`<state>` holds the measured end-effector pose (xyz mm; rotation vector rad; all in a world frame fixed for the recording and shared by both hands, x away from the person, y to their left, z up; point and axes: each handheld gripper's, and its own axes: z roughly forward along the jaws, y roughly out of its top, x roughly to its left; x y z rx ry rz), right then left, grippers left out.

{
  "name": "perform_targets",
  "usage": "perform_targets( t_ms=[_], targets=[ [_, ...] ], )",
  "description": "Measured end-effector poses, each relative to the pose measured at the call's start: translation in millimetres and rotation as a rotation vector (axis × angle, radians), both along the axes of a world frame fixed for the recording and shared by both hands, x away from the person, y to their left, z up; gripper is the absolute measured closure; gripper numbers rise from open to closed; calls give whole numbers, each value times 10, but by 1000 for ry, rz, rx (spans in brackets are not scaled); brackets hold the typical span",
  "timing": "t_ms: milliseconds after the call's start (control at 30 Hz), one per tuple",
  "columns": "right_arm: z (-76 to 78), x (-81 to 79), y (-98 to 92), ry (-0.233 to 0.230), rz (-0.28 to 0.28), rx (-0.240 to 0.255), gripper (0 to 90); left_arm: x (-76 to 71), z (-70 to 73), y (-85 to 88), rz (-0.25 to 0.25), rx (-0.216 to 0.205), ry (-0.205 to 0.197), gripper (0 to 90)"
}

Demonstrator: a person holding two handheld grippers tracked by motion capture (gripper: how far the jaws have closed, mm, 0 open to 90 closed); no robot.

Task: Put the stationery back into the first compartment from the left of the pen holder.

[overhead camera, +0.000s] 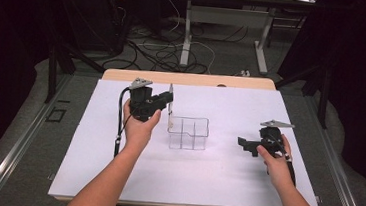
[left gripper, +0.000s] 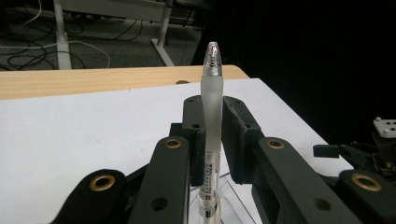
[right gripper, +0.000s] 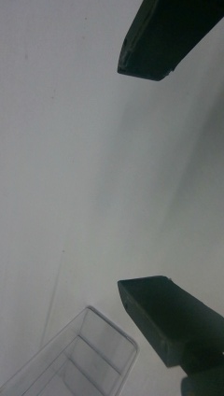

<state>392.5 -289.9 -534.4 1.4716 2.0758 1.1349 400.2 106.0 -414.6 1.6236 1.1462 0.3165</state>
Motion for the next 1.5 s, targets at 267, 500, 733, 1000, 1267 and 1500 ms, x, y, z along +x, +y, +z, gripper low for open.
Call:
perform_targets(
  t_ms=[267, 500, 733, 1000, 1267, 1500],
  targets=[
    [-6, 2, 4, 3, 1, -2, 0, 50, -76, -102, 15, 13, -9, 805],
    [-9, 4, 4, 3, 5, -2, 0, 60, -153, -190, 0, 55, -6, 805],
    [-13, 5, 4, 4, 13, -4, 0, 34, -241, -249, -9, 118, -22, 804],
    [-15, 3, 10, 8, 16, -2, 0, 14, -340, -261, -10, 135, -10, 805],
    [-16, 2, 16, 10, 15, 0, 0, -3, -412, -264, -11, 138, -7, 804],
    [-17, 2, 19, 10, 16, 0, 0, -18, -464, -271, -3, 138, -11, 804]
  ],
)
